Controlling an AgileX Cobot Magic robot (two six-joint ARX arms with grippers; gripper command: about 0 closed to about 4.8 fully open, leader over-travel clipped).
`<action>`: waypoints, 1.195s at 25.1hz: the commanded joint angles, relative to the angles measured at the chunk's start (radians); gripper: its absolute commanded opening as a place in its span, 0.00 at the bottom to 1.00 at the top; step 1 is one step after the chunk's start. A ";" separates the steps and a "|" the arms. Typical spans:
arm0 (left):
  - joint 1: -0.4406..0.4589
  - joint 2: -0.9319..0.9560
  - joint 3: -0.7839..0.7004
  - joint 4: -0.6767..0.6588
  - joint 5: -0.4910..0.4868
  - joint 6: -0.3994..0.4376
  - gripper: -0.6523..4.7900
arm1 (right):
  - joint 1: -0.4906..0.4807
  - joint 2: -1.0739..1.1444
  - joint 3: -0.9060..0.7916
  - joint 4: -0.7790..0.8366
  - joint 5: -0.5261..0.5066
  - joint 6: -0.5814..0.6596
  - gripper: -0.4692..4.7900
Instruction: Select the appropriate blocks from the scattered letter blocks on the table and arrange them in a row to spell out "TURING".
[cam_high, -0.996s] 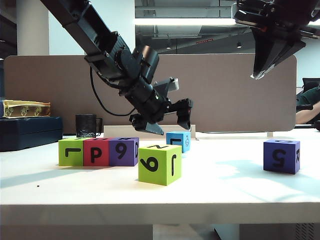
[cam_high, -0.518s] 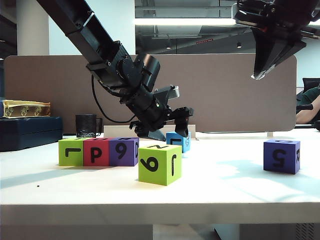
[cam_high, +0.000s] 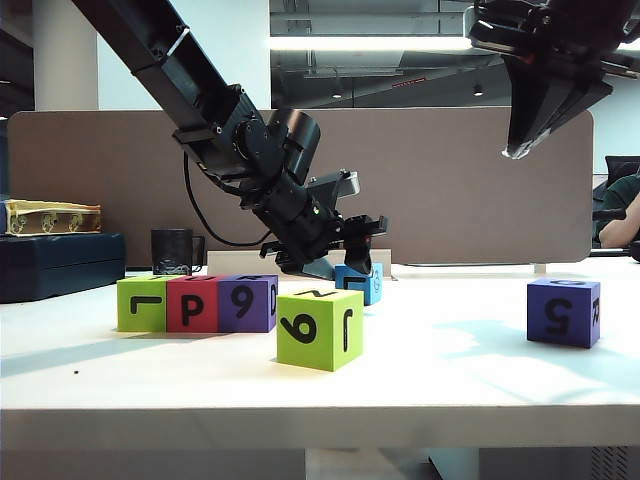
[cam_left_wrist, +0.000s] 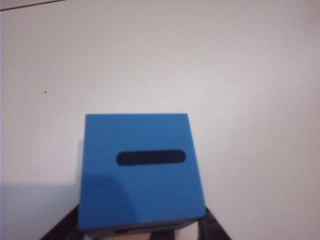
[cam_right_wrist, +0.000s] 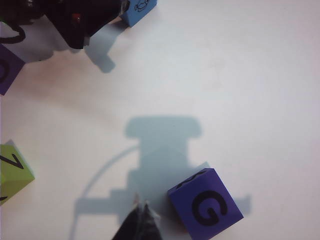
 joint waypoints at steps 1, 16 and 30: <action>-0.001 -0.004 0.006 0.014 -0.001 0.000 0.63 | 0.002 -0.005 0.004 0.009 0.002 -0.003 0.09; 0.001 -0.101 0.087 -0.267 0.001 0.070 0.63 | 0.002 -0.005 0.003 0.009 0.002 -0.003 0.09; 0.001 -0.261 0.086 -0.657 0.291 0.334 0.63 | 0.002 -0.005 0.003 0.005 0.002 -0.003 0.09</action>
